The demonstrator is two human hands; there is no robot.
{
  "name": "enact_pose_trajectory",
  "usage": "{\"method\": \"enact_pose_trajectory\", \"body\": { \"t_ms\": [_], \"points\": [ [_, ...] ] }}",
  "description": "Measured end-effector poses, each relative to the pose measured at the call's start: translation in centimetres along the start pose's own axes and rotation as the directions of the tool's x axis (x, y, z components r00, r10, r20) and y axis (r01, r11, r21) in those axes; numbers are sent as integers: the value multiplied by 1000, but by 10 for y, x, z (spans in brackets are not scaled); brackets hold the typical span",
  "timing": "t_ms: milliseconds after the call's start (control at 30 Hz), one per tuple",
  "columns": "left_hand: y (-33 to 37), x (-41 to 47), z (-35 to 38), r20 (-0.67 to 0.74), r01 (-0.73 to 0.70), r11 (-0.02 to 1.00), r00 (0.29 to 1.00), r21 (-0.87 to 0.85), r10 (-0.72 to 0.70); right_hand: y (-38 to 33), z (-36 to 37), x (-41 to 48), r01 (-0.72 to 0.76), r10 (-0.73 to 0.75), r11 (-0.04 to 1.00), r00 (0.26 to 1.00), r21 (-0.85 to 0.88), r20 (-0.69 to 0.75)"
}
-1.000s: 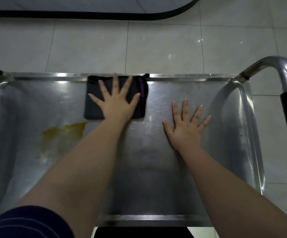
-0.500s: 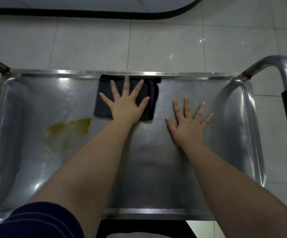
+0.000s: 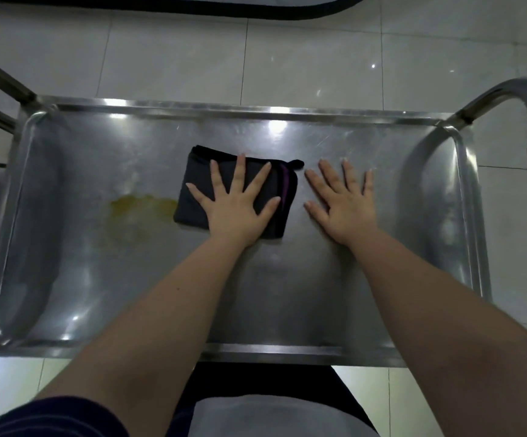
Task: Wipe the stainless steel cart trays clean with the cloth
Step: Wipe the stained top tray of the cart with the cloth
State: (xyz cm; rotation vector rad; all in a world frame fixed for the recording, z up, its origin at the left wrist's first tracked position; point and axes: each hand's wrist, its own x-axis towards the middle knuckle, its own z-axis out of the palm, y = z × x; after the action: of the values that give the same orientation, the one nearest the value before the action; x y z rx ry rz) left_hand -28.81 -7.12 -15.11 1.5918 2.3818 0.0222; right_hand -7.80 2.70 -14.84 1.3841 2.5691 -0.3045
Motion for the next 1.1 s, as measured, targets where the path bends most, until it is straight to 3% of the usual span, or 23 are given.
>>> {"method": "enact_pose_trajectory", "body": {
  "t_ms": [167,300,533,733,833,933,1033,1100],
  "points": [
    [-52,-2,-16,20,141,990,990,-8,-140,-63,5,-26,-210,195,968,974,140,111],
    [-57,-4,-20,41,126,992,991,11,-127,-119,38,-101,-83,86,990,996,113,-22],
    [-77,-48,-9,18,86,996,996,23,-86,-114,48,-108,-74,78,995,995,60,-62],
    [-101,-136,11,-66,195,981,979,-4,-195,-114,50,-101,-105,105,994,994,18,11],
    [-77,-173,25,-98,240,971,966,4,-239,-115,48,-102,-111,111,994,993,18,32],
    [-35,-187,38,-116,199,980,974,24,-195,-111,41,-102,-54,54,998,997,13,57],
    [-20,-186,41,-126,165,986,979,13,-162,-79,31,-102,47,-51,995,998,93,46],
    [-20,-186,42,-122,177,984,977,7,-175,-45,27,-104,12,-16,994,999,112,35]
  ]
}}
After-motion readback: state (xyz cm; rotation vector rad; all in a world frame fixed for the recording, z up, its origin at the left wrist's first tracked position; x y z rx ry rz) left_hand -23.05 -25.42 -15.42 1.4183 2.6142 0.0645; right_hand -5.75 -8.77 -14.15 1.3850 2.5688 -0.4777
